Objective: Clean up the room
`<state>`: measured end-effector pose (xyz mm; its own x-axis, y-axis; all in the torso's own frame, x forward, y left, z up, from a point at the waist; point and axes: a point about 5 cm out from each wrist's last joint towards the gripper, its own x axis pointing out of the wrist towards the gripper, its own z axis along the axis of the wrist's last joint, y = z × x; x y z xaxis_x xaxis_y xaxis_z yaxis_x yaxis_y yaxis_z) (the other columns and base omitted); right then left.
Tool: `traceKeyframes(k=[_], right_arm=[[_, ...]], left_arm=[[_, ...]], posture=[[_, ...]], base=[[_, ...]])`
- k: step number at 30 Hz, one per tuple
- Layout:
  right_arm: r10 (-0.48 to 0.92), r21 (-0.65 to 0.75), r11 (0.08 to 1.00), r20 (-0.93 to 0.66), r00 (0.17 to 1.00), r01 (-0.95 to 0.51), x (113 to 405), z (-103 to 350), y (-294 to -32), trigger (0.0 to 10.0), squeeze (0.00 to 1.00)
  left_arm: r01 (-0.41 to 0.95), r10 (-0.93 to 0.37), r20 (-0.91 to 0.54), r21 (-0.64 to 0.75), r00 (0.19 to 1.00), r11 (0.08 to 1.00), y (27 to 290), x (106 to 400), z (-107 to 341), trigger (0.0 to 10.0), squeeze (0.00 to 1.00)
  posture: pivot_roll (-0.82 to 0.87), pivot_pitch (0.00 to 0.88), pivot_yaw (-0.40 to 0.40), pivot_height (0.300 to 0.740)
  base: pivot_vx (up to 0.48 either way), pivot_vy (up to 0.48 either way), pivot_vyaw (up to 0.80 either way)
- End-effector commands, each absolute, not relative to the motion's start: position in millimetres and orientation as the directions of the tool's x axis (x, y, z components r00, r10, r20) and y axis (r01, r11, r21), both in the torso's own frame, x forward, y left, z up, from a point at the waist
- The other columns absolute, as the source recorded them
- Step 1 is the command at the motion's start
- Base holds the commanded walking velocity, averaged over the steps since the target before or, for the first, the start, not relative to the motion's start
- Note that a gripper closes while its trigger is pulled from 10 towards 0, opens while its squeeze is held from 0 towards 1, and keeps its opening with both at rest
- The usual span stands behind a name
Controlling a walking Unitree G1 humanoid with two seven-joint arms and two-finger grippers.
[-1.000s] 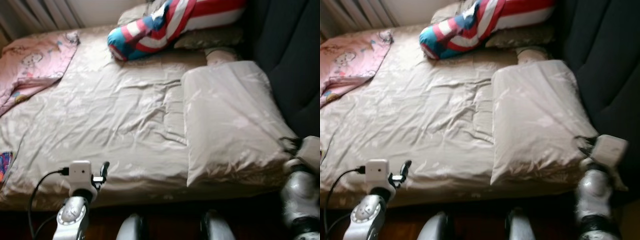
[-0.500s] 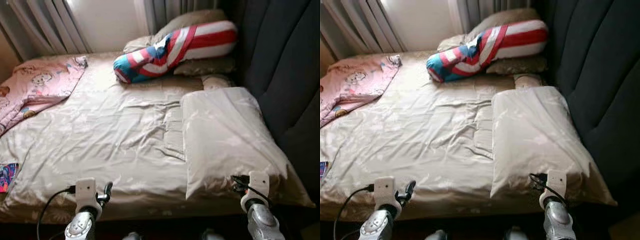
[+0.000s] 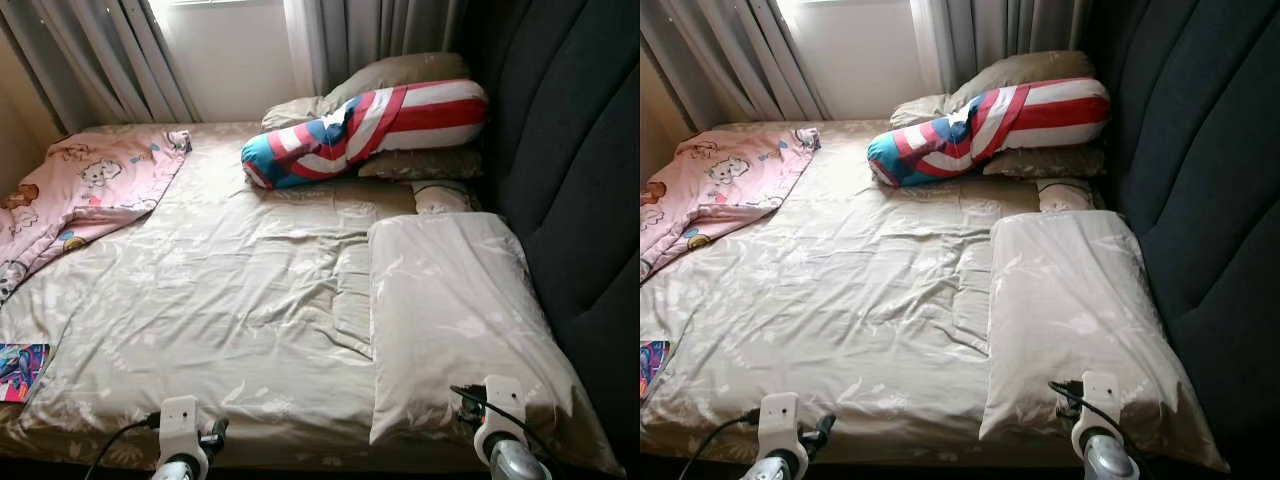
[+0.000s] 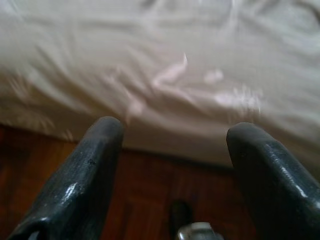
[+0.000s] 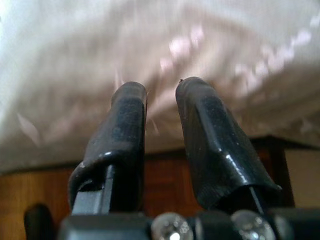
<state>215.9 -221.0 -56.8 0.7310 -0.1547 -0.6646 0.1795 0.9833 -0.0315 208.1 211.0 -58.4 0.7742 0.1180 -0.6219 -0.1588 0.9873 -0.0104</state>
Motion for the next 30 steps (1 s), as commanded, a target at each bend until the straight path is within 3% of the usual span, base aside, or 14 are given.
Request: traceKeyframes(k=[1, 8, 19, 30], right_arm=[[-0.149, -0.033, 0.984, -0.701, 0.698, 0.178, 207, -63, -219, 10.0, 0.0], [-0.151, -0.017, 0.978, -0.74, 0.655, 0.206, 199, -70, -217, 10.0, 0.0], [-0.175, -0.045, 0.972, -0.797, 0.578, 0.232, 166, -82, -236, 10.0, 0.0], [-0.161, -0.051, 0.977, -0.812, 0.56, 0.207, 163, -84, -233, 10.0, 0.0]], left_arm=[[-0.15, 0.119, -0.671, 0.012, 0.732, 0.989, 213, 199, -66, 10.0, 0.0], [-0.154, 0.123, -0.742, 0.028, 0.659, 0.988, 212, 185, -76, 10.0, 0.0], [-0.174, 0.148, -0.825, 0.062, 0.546, 0.983, 238, 142, -90, 10.0, 0.0], [-0.172, 0.151, -0.827, 0.067, 0.542, 0.983, 241, 139, -91, 10.0, 0.0]], posture=[[-0.1, 0.0, 0.021, 0.74], [-0.1, 0.0, 0.015, 0.74], [-0.17, 0.0, 0.033, 0.74], [-0.16, 0.0, 0.021, 0.74]], base=[[0.0, 0.0, 0.0], [0.0, 0.0, 0.0], [0.0, 0.0, 0.0], [0.0, 0.0, 0.0]])
